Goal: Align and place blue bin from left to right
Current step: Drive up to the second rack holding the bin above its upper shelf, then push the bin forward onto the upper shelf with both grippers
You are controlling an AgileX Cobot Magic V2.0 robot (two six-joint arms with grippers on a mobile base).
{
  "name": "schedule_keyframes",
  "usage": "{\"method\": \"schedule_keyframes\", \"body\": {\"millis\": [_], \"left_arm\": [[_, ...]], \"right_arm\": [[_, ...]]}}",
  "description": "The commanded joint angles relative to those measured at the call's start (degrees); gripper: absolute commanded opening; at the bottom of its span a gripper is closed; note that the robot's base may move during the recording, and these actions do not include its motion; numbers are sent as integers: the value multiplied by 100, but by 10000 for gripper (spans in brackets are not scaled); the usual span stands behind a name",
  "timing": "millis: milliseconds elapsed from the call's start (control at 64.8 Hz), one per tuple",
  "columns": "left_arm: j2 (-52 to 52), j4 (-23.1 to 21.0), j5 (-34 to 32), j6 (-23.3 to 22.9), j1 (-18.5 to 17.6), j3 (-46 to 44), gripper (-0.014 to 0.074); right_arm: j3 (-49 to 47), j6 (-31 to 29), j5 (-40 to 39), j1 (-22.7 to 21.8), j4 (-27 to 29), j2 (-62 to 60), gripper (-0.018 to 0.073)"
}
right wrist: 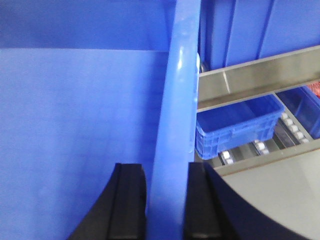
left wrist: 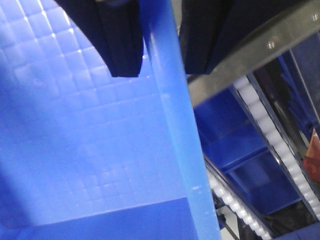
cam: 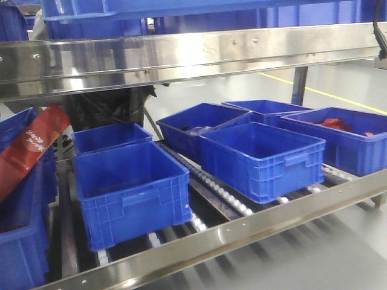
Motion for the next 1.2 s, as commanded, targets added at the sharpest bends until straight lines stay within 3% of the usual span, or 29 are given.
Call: {"method": "schedule_keyframes", "body": {"millis": [0, 1188], "left_arm": [[-120, 15, -389, 153, -30, -58, -111], [-120, 15, -389, 153, -30, -58, -111]], "right_arm": [[-111, -131, -556, -11, -90, -169, -63], [-111, -131, -556, -11, -90, -169, -63]]}}
